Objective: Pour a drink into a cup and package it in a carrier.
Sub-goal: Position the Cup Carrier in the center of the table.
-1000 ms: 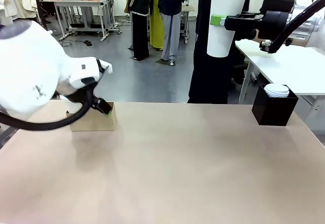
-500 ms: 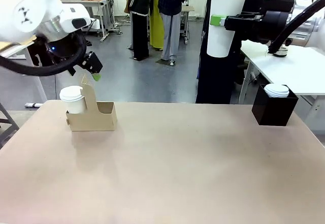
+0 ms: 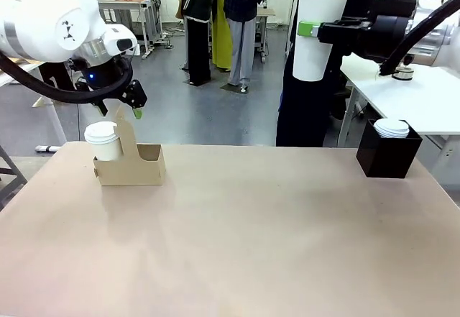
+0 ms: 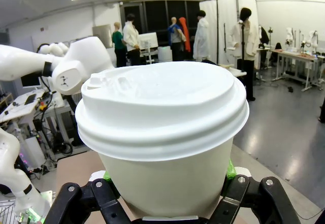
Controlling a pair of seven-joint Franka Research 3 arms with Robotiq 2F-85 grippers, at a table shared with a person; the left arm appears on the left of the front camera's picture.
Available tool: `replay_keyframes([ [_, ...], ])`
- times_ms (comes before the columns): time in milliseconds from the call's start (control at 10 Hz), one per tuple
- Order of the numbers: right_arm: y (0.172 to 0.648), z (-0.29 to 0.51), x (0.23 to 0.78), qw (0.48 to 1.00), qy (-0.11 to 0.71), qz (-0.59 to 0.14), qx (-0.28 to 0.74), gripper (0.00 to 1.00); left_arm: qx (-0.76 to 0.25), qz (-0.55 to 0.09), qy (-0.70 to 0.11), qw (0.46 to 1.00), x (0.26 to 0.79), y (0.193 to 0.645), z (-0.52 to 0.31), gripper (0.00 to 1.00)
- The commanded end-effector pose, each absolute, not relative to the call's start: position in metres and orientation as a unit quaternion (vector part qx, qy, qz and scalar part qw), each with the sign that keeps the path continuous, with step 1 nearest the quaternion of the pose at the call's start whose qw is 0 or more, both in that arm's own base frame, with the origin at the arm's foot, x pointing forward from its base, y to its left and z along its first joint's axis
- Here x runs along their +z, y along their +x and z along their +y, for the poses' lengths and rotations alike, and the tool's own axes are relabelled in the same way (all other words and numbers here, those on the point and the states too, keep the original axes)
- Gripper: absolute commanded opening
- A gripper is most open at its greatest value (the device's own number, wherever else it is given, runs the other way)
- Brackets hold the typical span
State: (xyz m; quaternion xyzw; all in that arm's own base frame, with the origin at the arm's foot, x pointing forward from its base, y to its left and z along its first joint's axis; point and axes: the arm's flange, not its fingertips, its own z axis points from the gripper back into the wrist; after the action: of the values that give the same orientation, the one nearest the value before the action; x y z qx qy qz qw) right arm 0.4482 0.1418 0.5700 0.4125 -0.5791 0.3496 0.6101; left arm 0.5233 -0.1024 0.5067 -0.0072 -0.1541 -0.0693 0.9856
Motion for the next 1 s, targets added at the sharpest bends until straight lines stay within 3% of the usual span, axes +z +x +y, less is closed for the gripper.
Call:
replay_keyframes([
  [0,0.4487,0.1439,0.5739,0.603,0.414,-0.586,0.349,0.84,-0.035,-0.154,0.006,0.987,0.5069,0.5357,-0.1017,1.00],
  [100,0.4487,0.1439,0.5739,0.603,0.414,-0.586,0.349,0.84,-0.028,-0.155,0.005,0.988,0.5034,0.5393,-0.0981,1.00],
  [200,0.4487,0.1439,0.5739,0.603,0.414,-0.586,0.349,0.84,-0.024,-0.161,0.006,0.987,0.5029,0.5393,-0.0989,0.44],
  [300,0.4487,0.1439,0.5739,0.603,0.414,-0.586,0.349,0.84,-0.022,-0.163,0.007,0.986,0.5036,0.5397,-0.1007,0.42],
  [400,0.4487,0.1439,0.5739,0.603,0.414,-0.586,0.349,0.84,-0.019,-0.163,0.012,0.986,0.5033,0.5392,-0.1027,0.00],
  [600,0.4487,0.1439,0.5739,0.603,0.414,-0.586,0.349,0.84,-0.016,-0.162,0.021,0.986,0.5009,0.5405,-0.1017,0.00],
  [700,0.4487,0.1439,0.5739,0.603,0.414,-0.586,0.349,0.84,-0.015,-0.162,0.020,0.987,0.4994,0.5414,-0.1012,0.16],
  [900,0.4487,0.1439,0.5739,0.603,0.414,-0.586,0.349,0.84,-0.010,-0.162,0.013,0.987,0.4981,0.5414,-0.0997,0.00],
])
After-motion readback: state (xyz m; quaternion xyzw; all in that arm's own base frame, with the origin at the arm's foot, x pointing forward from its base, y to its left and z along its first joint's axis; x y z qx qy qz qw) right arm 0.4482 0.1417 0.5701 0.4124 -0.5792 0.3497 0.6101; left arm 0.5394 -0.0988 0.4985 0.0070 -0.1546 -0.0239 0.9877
